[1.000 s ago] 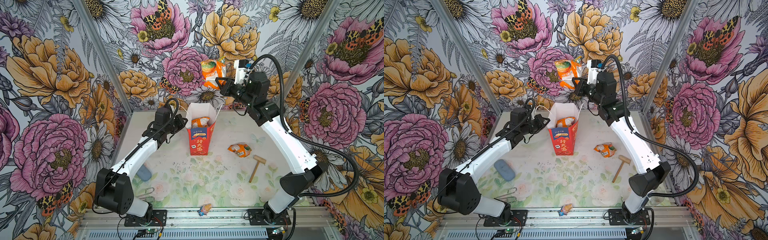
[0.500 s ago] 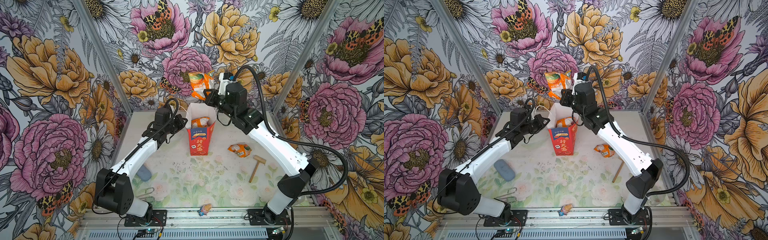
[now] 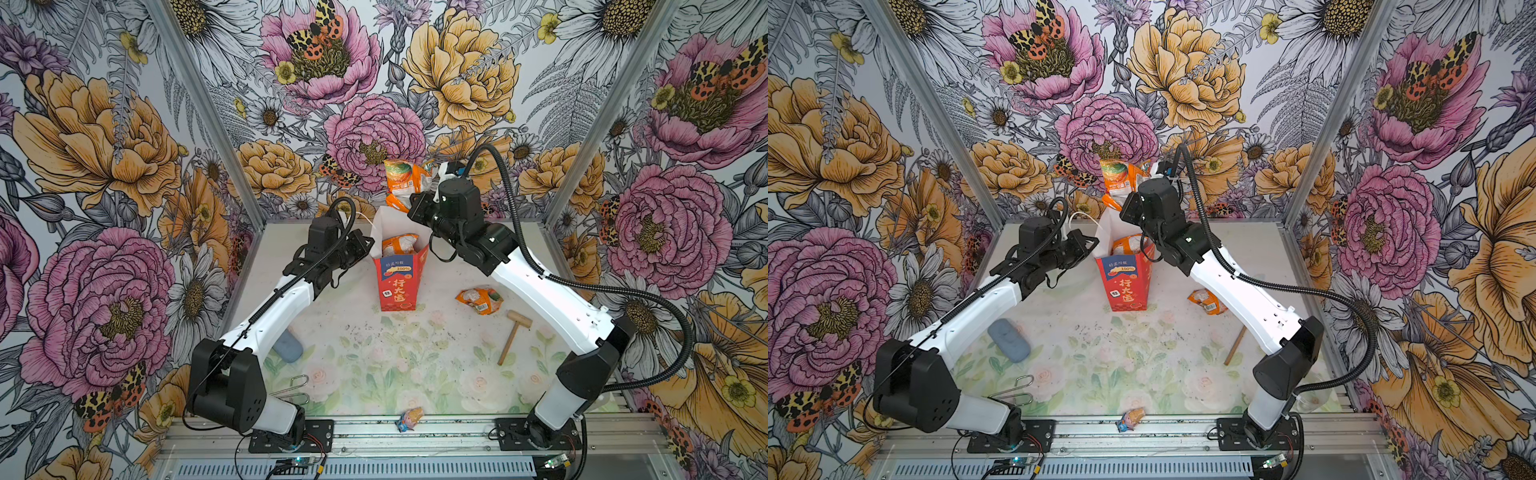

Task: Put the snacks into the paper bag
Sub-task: 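Move the held orange packet over the red bag's opening with the right gripper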

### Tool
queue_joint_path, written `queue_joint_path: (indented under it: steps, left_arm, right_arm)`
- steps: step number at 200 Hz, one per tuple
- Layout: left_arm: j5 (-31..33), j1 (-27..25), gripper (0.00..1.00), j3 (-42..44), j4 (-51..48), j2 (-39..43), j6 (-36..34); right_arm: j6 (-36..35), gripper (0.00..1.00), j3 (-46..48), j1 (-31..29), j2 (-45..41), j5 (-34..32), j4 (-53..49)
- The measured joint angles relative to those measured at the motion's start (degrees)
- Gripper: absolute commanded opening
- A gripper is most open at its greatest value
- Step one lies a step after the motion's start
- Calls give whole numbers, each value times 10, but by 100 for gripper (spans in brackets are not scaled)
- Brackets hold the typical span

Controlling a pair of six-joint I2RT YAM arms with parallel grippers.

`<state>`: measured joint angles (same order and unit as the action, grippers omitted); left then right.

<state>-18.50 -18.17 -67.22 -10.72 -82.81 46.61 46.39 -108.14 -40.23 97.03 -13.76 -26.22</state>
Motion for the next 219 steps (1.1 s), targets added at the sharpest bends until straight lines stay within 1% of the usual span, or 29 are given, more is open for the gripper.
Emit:
queue_joint_path:
  steps: [57, 115, 219]
  left_arm:
    - [0, 0, 0, 3, 3, 3, 0]
    - [0, 0, 0, 3, 3, 3, 0]
    - [0, 0, 0, 3, 2, 3, 0]
  right_arm:
    - [35, 0, 19, 5, 3, 7, -2]
    - [64, 0, 30, 5, 34, 46, -8]
    - [67, 0, 46, 18, 42, 50, -32]
